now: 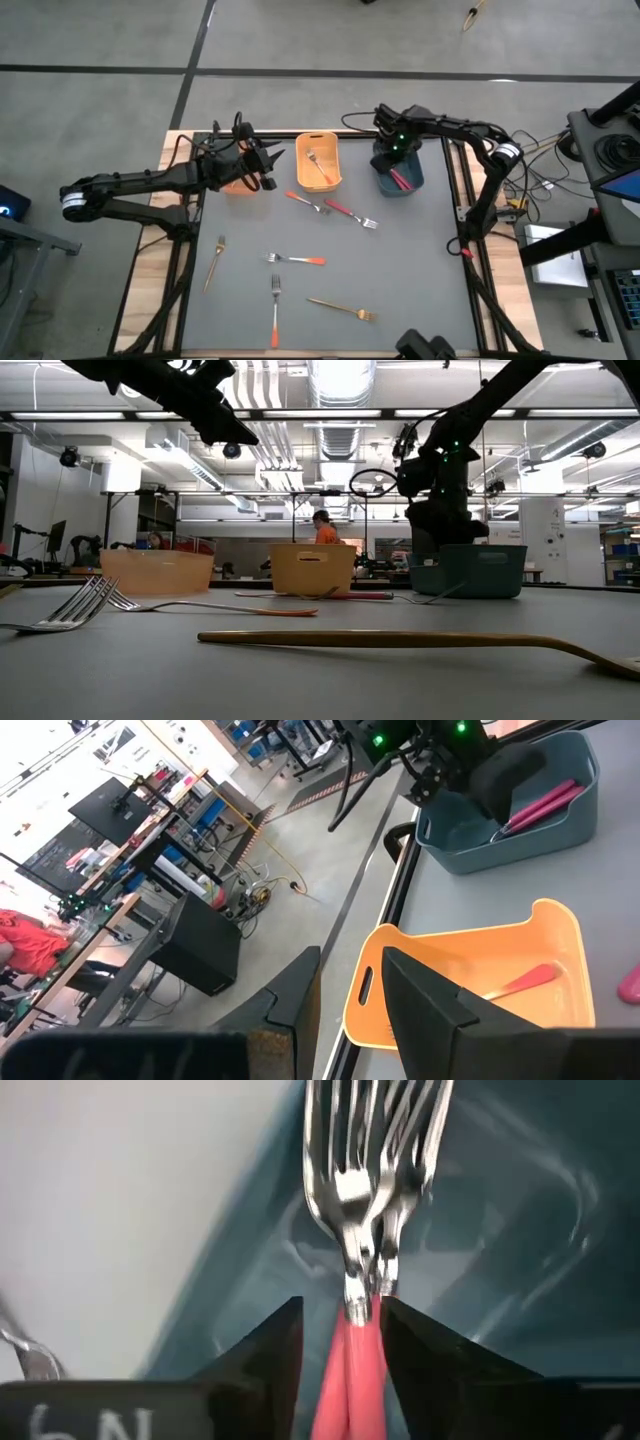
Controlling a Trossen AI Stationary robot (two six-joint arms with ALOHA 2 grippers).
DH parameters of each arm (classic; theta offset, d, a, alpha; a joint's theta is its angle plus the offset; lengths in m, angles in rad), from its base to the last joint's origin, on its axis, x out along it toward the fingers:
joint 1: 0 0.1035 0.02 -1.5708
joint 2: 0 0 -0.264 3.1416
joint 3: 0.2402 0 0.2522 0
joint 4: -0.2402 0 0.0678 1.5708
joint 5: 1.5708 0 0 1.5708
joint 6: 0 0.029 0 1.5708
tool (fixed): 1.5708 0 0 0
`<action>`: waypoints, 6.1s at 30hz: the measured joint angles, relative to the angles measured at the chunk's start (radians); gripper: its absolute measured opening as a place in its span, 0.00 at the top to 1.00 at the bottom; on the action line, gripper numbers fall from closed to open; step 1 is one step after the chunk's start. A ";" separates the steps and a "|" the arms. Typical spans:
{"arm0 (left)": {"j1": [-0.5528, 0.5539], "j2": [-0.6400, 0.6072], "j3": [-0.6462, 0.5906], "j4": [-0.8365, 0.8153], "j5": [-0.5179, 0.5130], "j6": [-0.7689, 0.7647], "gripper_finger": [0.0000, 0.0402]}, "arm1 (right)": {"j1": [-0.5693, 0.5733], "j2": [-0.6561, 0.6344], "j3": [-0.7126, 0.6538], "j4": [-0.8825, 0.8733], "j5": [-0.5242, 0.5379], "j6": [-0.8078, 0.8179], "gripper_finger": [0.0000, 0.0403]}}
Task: Sort silverware by color (type)
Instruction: Put the red fork into the blue bin, then put the orange fork into the yellow bin
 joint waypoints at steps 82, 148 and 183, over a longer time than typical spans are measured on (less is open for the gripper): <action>0.000 0.000 0.000 0.000 -0.001 0.000 0.77 | 0.006 0.003 -0.061 0.048 0.127 0.125 0.83; -0.336 0.000 0.000 -0.309 0.209 -0.839 0.77 | 0.594 -0.415 -0.230 0.575 0.131 -0.021 0.68; -0.756 0.000 0.000 -0.349 -0.058 -0.875 0.77 | 0.893 -0.177 -0.196 1.008 0.218 0.117 0.68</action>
